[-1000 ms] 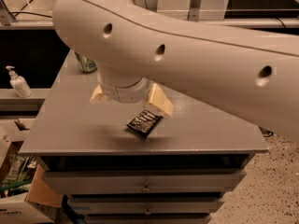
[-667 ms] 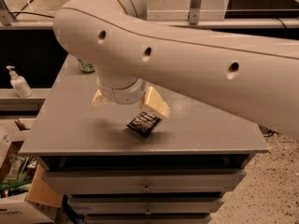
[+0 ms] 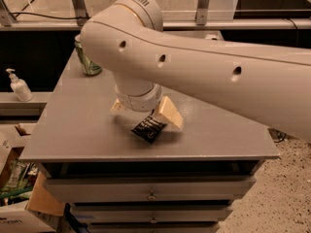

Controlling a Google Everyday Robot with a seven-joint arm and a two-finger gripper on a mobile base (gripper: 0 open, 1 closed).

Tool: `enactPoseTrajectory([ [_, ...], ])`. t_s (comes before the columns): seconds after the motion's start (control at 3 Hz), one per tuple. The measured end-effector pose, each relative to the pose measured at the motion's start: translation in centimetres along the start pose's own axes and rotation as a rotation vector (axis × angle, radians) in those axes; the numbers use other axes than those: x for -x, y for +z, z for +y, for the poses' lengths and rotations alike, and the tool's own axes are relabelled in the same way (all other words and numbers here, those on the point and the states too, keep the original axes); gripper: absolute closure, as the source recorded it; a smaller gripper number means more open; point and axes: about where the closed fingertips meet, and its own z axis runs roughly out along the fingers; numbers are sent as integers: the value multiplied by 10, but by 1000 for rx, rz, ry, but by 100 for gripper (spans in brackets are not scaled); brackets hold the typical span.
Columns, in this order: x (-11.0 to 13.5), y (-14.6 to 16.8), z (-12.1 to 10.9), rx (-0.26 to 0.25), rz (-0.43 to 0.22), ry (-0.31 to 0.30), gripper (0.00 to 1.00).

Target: Pick rxbar chocolate

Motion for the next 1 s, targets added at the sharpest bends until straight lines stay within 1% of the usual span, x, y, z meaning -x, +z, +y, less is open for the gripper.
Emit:
enactPoseTrajectory([
  [0.33,-3,6,3,-12,-10,16,21],
  [1.0,-8,0,1,-44,-13,26,68],
])
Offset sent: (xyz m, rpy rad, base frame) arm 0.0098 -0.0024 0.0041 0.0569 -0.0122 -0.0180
